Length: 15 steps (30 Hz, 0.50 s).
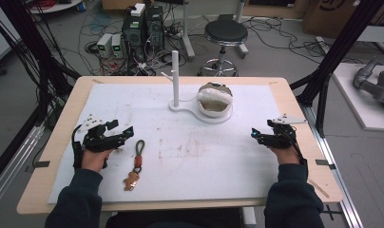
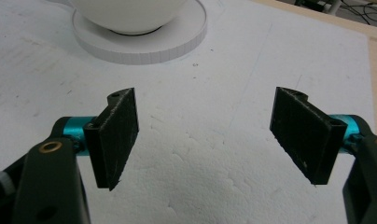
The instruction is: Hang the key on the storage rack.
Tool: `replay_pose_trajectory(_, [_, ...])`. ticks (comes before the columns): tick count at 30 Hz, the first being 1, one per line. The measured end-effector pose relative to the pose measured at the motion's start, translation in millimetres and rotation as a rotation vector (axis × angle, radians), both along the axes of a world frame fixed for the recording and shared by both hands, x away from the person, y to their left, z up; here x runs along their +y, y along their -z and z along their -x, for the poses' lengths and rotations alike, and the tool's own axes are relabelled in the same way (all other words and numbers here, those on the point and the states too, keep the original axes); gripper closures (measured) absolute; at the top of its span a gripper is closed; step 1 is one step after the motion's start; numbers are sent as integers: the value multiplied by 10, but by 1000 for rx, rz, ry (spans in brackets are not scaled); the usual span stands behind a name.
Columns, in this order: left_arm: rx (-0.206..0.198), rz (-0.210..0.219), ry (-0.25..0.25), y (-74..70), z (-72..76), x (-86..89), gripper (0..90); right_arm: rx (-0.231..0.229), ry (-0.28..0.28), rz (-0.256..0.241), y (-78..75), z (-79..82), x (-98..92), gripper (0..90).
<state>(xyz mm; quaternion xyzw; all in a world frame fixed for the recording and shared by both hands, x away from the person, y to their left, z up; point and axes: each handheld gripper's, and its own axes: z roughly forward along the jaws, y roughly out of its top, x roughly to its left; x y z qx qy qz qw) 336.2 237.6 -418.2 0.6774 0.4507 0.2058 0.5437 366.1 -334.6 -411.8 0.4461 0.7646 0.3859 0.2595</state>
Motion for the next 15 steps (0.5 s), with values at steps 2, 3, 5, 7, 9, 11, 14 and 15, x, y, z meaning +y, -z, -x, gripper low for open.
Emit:
replay_pose_trajectory(2, [23,-20,7,1,12,-36,247,0,-5,1,3,-1,7,242])
replay_pose_trajectory(3, [39,-29,11,0,21,-52,255,1,-7,0,3,1,10,242])
replay_pose_trajectory(5, [94,-54,39,12,31,-98,277,-2,-11,-3,1,11,11,242])
replay_pose_trajectory(7, [156,-92,67,47,45,-159,290,-3,-15,-7,1,21,6,243])
replay_pose_trajectory(9, [216,-135,83,91,56,-216,328,-1,-13,-14,1,27,-2,243])
replay_pose_trajectory(11, [267,-168,79,135,58,-264,365,-4,-12,-19,2,22,-10,243])
replay_pose_trajectory(14, [297,-192,71,187,49,-286,433,0,-15,-18,5,22,-4,245])
replay_pose_trajectory(15, [307,-204,67,199,46,-292,467,2,-14,-18,7,23,1,245])
